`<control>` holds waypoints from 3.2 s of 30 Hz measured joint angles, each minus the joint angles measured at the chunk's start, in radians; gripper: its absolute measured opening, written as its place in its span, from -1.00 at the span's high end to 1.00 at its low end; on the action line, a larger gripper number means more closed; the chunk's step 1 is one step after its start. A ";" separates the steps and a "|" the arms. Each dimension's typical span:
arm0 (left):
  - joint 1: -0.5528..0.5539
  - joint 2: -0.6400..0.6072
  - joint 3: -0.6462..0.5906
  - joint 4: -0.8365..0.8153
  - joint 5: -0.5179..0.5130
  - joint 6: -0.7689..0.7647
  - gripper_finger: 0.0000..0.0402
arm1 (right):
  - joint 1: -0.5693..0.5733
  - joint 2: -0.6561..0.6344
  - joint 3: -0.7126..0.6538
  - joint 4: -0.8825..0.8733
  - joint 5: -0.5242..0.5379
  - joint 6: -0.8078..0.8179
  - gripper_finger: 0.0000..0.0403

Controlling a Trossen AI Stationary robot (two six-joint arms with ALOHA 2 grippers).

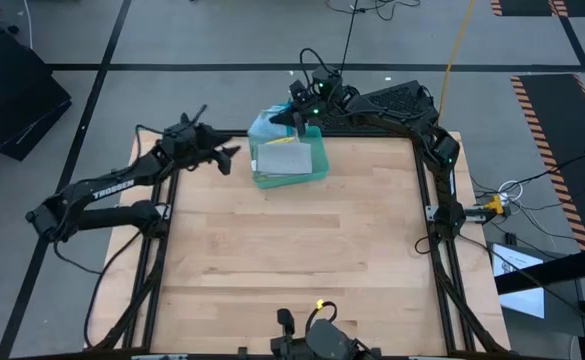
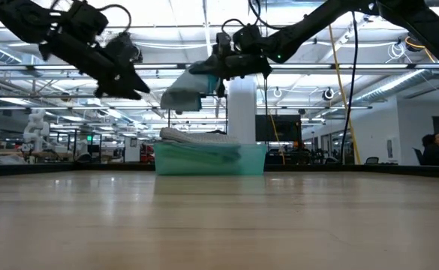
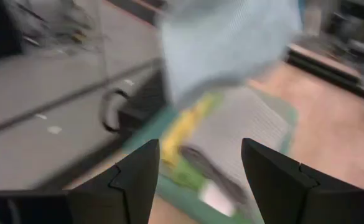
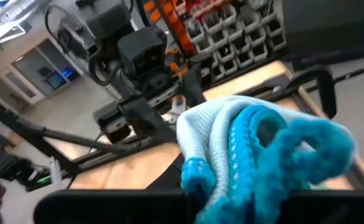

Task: Fold microfiber towels
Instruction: Stack the folded blue microfiber cloth on top of the folded gray microfiber cloth into the green bin

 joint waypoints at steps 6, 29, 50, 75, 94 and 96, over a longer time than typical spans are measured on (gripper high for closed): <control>0.017 -0.127 0.000 -0.027 0.020 0.028 -0.13 | 0.008 0.059 0.000 0.200 0.041 0.145 0.95; -0.060 -0.173 0.000 -0.014 0.004 0.076 -0.13 | 0.020 0.314 0.230 0.212 -0.133 0.421 0.95; -0.119 -0.173 0.000 0.053 0.002 0.067 -0.13 | 0.026 0.315 0.229 0.256 -0.008 0.395 0.95; -0.222 -0.173 0.000 0.068 0.002 0.035 -0.13 | 0.040 0.315 0.228 -0.066 -0.335 0.383 0.95; -0.287 -0.125 0.001 -0.024 -0.055 0.032 -0.13 | -0.037 0.229 0.228 -0.413 -0.330 0.160 0.94; -0.293 -0.117 0.001 -0.023 -0.056 0.032 -0.13 | -0.042 0.222 0.228 -0.463 -0.300 0.109 0.94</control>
